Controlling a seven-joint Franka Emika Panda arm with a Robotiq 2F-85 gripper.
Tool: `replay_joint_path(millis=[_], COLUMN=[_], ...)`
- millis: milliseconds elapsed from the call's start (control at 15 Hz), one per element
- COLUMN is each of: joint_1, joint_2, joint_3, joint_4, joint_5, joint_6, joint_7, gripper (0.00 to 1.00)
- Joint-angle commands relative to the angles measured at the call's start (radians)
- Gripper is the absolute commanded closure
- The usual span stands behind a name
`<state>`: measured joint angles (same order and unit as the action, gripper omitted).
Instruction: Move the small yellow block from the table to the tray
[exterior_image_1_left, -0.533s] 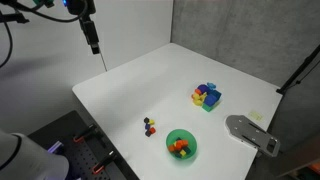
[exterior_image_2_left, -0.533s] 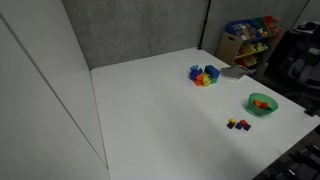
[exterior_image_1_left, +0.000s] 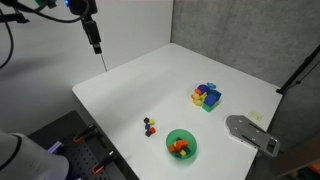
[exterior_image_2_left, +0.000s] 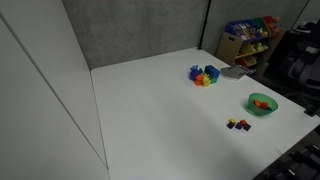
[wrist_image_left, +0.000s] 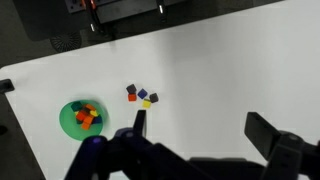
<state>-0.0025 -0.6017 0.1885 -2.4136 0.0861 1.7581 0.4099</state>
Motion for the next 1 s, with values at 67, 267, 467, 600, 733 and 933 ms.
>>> replay_joint_path(millis=[67, 267, 467, 600, 733, 933], joint_1=[-0.023, -0.037, -0.052, -0.061, -0.071, -0.079], joint_2=[0.063, 0.13, 0.218, 0.278, 0.351, 0.47], joint_3=[-0.022, -0.042, -0.059, -0.069, -0.079, -0.094], joint_4=[0.016, 0.016, 0.016, 0.014, 0.013, 0.015], joint_5=[-0.015, -0.015, -0.035, -0.061, -0.103, -0.178], joint_6=[0.1, 0.181, 0.281, 0.351, 0.428, 0.54], joint_7=[0.004, -0.004, -0.005, -0.003, 0.004, 0.027], gripper=[0.0, 0.0, 0.0, 0.0, 0.0, 0.0])
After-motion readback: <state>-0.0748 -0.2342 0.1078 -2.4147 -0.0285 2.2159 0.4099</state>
